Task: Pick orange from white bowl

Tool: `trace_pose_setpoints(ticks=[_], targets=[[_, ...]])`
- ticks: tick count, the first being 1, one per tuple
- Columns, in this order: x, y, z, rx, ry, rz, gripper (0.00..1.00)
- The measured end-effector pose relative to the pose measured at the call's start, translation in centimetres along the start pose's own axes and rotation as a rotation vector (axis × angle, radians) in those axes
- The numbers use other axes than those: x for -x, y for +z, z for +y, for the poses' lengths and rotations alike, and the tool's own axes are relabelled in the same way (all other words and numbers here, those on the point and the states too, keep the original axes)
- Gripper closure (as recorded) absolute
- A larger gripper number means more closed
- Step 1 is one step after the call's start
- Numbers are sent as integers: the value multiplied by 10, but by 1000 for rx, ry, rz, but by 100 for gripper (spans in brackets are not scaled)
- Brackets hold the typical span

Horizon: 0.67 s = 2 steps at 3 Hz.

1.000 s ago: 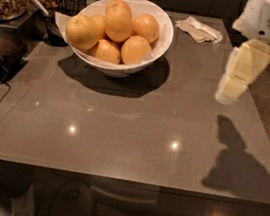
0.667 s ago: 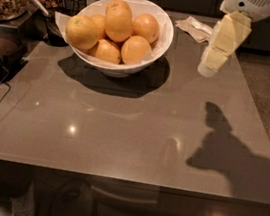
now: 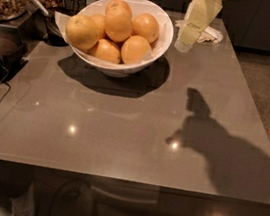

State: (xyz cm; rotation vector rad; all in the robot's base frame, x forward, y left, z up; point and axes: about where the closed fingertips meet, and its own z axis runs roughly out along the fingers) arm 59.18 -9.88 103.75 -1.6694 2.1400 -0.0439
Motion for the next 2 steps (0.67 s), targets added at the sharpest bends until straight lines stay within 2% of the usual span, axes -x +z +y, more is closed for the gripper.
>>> trace_pose_setpoints(ticks=[1, 2], targets=[[18, 4, -13, -20, 9, -39, 0], [49, 5, -24, -38, -39, -42, 0]])
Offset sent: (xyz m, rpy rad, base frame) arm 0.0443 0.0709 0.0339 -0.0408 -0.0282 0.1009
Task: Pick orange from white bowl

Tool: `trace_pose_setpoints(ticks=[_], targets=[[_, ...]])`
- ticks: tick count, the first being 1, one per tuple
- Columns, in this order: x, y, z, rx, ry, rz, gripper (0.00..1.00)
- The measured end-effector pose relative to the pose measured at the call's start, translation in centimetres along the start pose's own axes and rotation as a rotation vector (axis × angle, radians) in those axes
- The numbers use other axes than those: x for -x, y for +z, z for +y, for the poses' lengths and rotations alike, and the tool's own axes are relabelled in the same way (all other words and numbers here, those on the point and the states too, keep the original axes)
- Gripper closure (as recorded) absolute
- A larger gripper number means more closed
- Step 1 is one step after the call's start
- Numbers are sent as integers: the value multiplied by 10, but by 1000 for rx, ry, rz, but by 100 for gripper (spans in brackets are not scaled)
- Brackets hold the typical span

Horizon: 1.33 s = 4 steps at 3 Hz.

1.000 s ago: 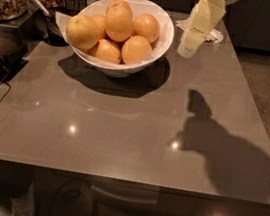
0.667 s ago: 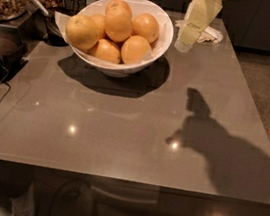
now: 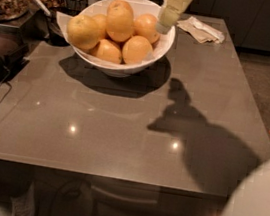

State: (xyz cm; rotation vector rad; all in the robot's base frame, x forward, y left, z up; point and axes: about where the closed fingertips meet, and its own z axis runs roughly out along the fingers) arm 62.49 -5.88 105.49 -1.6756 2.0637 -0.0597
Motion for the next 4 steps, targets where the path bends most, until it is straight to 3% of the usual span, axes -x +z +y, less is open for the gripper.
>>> trace_pose_setpoints(ticks=[1, 2, 3, 4], targets=[[32, 19, -12, 6, -49, 11, 0], [40, 20, -19, -19, -50, -16, 0], [45, 28, -23, 1, -24, -76, 0], [62, 53, -25, 77, -7, -136, 0]])
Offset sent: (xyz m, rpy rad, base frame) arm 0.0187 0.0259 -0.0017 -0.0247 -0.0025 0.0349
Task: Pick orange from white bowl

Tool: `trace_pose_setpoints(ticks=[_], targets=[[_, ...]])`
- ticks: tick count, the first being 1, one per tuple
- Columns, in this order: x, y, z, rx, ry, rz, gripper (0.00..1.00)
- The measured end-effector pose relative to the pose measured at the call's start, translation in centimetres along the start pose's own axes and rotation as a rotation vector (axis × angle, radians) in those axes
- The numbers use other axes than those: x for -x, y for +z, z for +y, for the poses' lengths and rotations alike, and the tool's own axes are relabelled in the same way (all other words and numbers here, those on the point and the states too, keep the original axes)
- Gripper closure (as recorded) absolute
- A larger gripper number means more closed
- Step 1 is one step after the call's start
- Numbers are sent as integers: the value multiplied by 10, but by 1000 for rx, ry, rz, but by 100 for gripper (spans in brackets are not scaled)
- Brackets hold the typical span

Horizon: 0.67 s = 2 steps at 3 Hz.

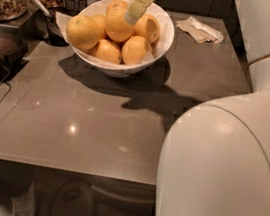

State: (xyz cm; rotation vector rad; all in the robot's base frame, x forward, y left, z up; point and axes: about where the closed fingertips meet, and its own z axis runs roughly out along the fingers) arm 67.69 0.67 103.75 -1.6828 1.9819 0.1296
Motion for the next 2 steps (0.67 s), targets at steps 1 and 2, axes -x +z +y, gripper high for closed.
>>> trace_pose_setpoints(ticks=[1, 2], targets=[[8, 26, -8, 43, 23, -20, 0], [13, 47, -15, 64, 45, -31, 0]])
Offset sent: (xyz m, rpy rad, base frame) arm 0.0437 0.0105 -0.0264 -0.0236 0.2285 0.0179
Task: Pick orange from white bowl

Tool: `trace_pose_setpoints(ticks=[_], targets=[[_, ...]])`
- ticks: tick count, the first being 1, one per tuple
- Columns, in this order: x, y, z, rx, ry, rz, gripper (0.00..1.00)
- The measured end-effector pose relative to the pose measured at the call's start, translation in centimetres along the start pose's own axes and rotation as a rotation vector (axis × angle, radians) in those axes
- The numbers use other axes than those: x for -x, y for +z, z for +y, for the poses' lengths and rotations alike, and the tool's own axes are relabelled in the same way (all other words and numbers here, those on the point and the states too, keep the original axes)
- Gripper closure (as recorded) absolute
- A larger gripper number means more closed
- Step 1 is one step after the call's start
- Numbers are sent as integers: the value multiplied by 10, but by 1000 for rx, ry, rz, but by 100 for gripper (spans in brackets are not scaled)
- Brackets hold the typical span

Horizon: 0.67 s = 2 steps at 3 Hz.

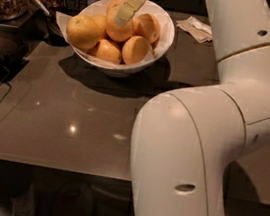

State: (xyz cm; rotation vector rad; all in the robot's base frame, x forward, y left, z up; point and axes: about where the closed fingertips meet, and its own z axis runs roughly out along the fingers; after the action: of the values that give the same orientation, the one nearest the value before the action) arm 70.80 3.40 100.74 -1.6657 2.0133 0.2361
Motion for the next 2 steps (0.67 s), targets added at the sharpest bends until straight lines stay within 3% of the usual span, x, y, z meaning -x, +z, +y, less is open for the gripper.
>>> trace_pose_setpoints(ticks=[1, 2], targets=[[3, 15, -4, 14, 13, -7, 18], [1, 25, -8, 23, 30, -4, 27]])
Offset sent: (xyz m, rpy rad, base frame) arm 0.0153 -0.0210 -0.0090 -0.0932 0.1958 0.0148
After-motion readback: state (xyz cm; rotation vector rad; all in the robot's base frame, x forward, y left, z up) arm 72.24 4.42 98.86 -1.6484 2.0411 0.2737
